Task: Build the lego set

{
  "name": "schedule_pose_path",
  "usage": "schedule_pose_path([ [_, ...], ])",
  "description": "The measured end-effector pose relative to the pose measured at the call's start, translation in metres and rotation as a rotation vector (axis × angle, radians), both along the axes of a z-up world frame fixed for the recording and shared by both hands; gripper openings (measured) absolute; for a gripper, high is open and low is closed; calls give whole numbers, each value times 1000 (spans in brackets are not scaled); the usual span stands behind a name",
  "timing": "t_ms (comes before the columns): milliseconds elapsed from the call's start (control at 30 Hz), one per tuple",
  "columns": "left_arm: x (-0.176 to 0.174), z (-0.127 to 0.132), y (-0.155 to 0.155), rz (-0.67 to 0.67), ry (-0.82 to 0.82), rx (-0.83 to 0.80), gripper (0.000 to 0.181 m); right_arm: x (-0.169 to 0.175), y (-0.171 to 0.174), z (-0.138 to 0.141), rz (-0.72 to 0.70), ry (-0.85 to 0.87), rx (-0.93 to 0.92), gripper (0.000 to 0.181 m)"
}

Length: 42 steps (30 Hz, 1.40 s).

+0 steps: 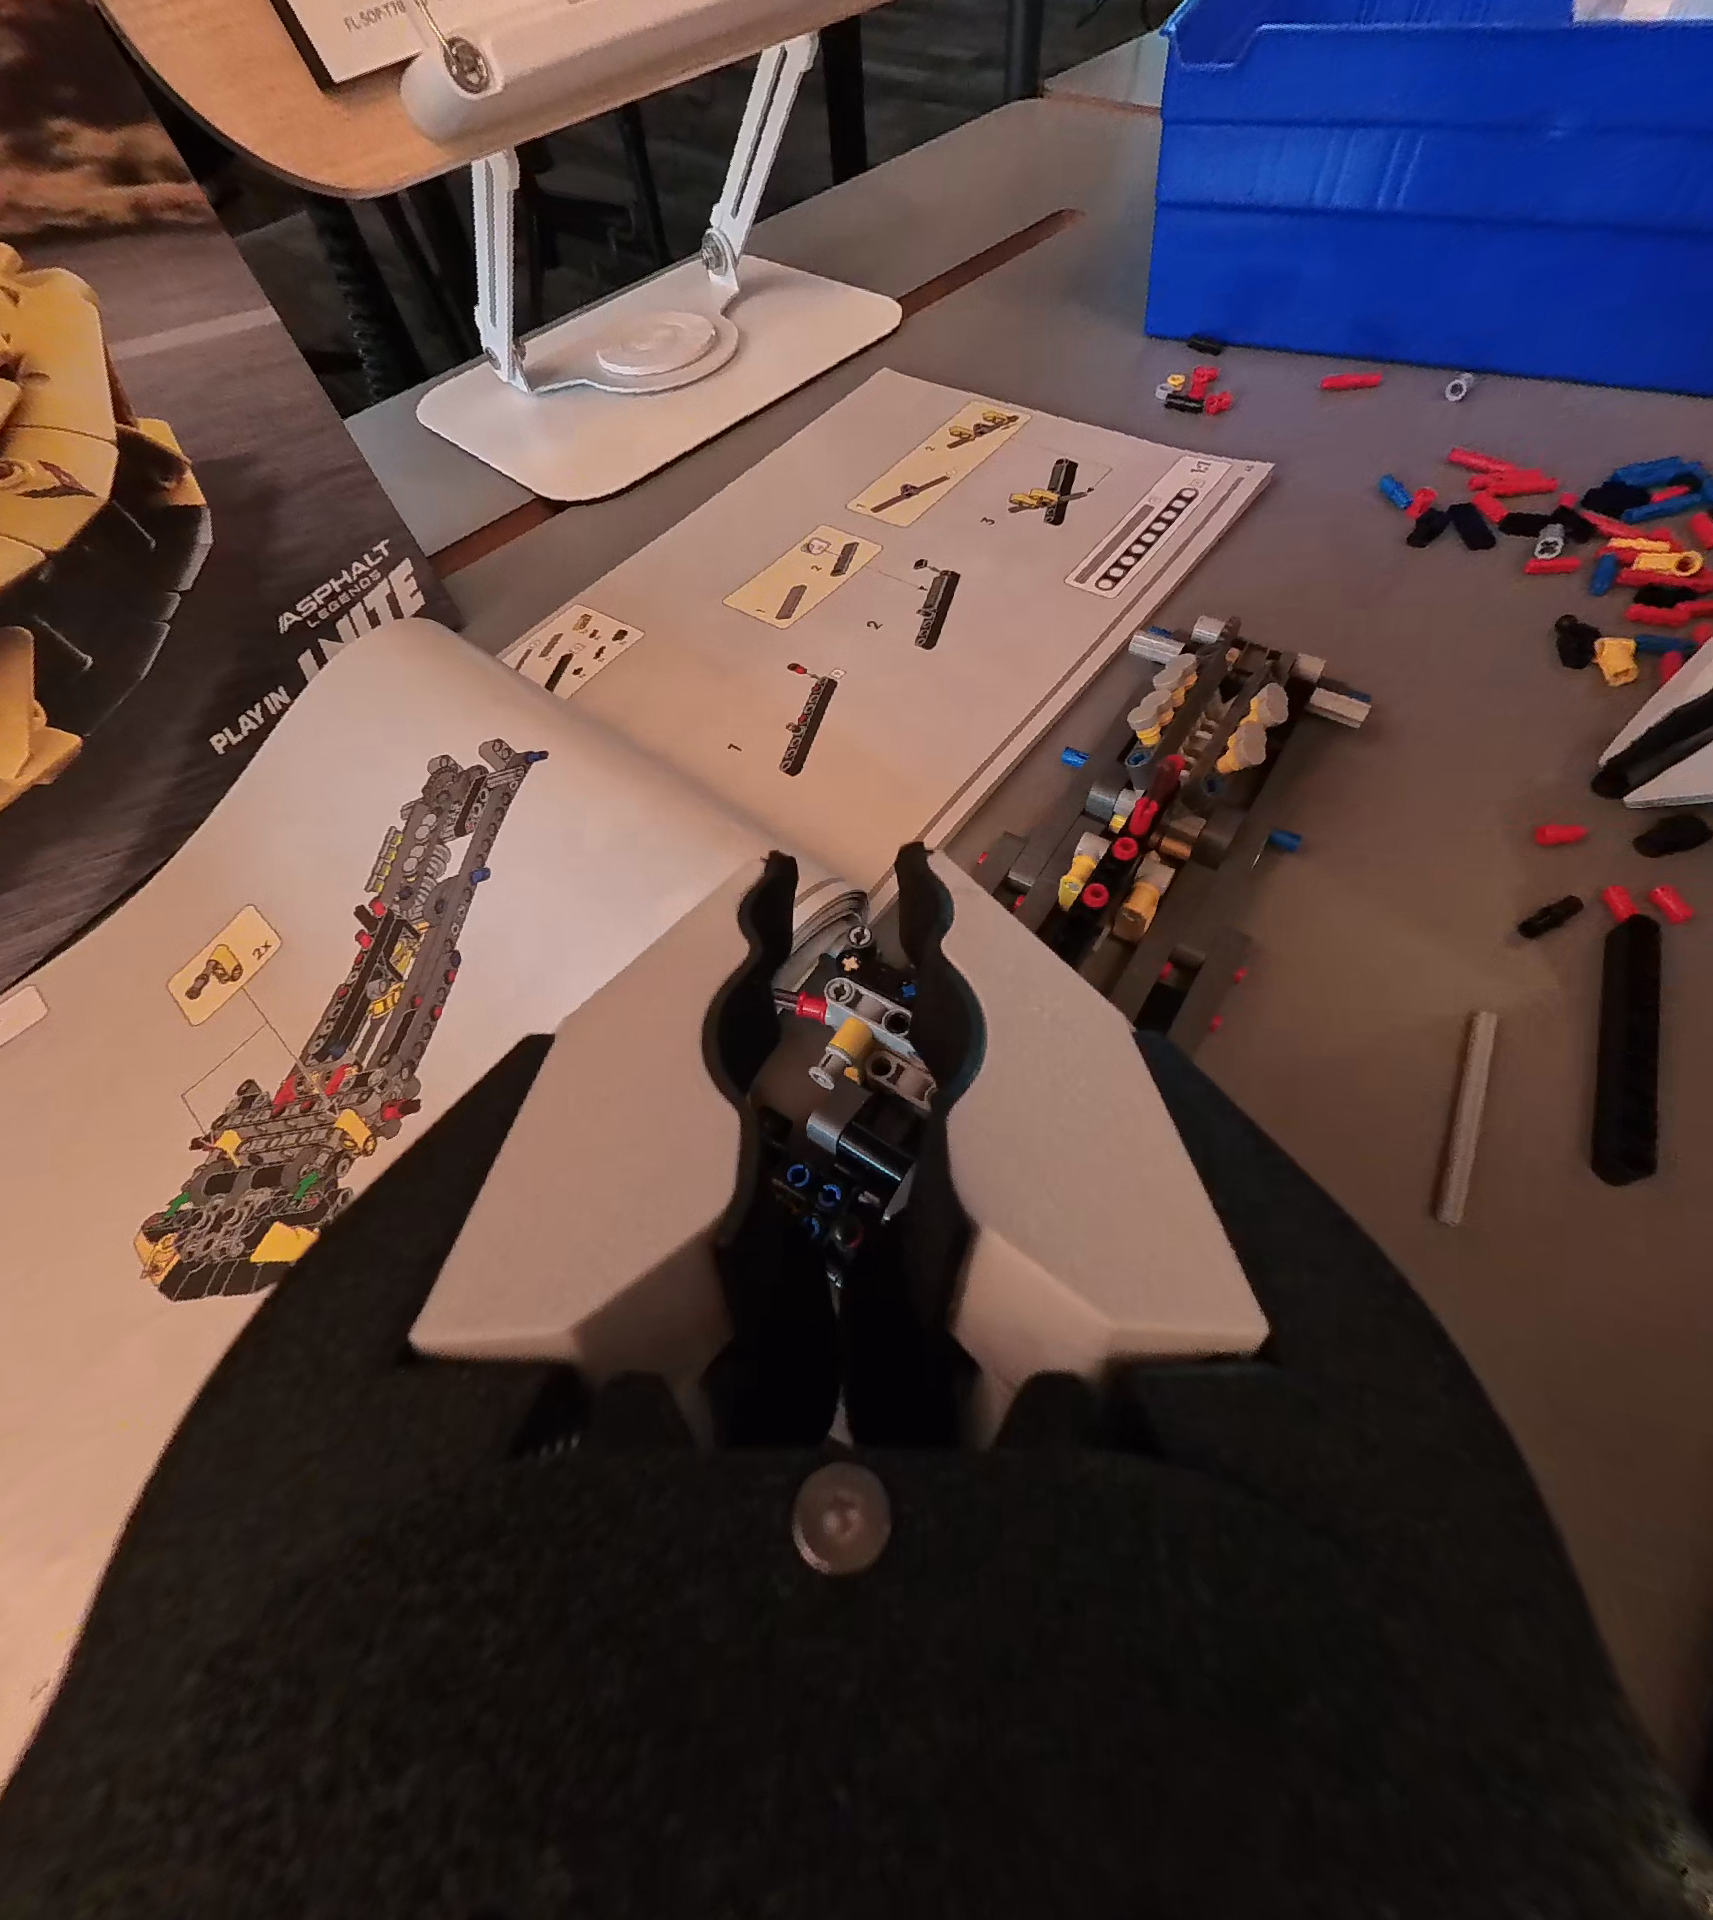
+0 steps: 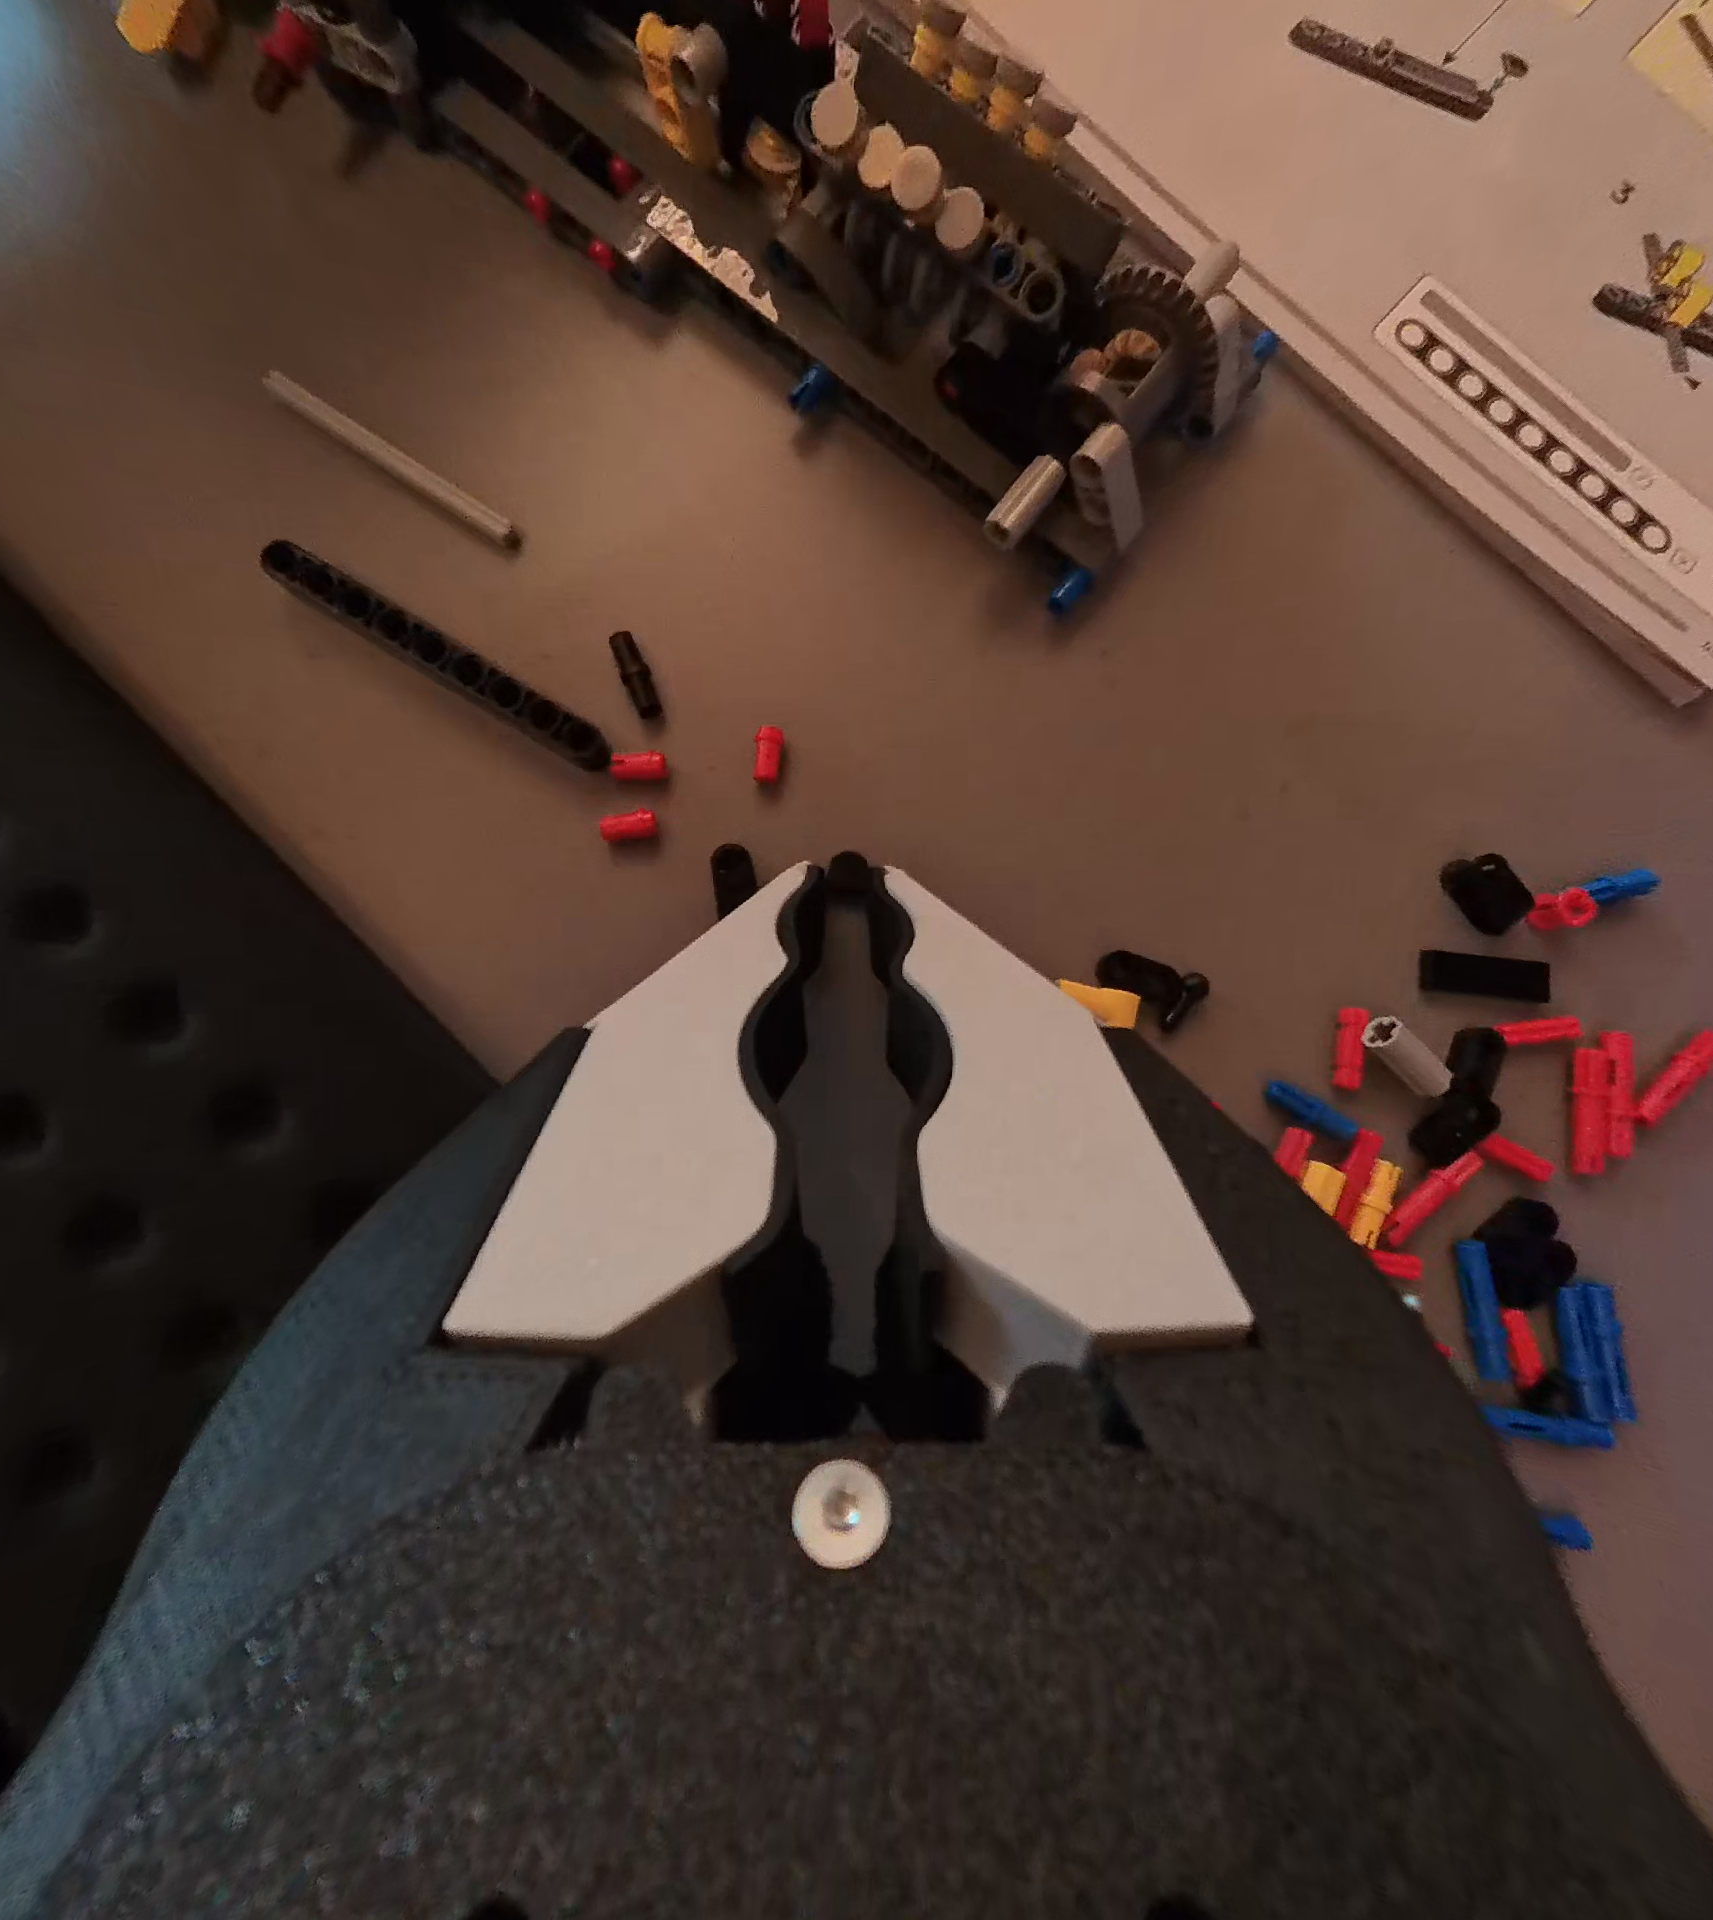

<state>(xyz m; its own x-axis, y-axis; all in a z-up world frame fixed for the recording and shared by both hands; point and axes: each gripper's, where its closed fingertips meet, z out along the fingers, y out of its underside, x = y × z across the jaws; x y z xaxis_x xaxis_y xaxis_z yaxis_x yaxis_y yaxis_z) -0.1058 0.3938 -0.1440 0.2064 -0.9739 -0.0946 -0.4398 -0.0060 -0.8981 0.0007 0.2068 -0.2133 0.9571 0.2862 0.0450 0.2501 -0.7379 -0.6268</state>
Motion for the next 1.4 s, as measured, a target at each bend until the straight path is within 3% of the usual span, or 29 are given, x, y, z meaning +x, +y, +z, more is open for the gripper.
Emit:
schedule_pose_path([
  [33,0,-1,0,1,3,-2,18,0,0,0,-1,6,-1,8],
  [133,0,0,1,9,3,3,18,1,3,5,-6,17,28,13],
  [233,-1,2,4,30,-10,2,16,28,34,47,-130,1,251,12],
  [300,-2,4,6,41,-16,-4,15,34,62,77,-196,105,388,12],
  [367,-3,5,8,49,-15,-10,15,48,85,88,-279,151,467,13],
  [433,-6,5,10,56,-11,-28,15,74,94,86,-384,90,503,13],
  [600,-6,6,5,25,-31,-103,17,96,85,68,-441,4,478,13],
  [867,-8,13,12,37,-104,-204,20,105,78,51,-444,57,427,12],
  [967,-6,20,29,78,-114,-218,20,102,78,50,-432,62,423,11],
  [1100,19,31,35,19,-14,-218,20,99,77,48,-418,38,413,10],
  [1267,68,14,58,5,219,-151,5,94,95,65,-395,62,424,4],
  [1400,102,-11,61,-44,298,-236,1,99,136,44,-274,-38,174,0],
])
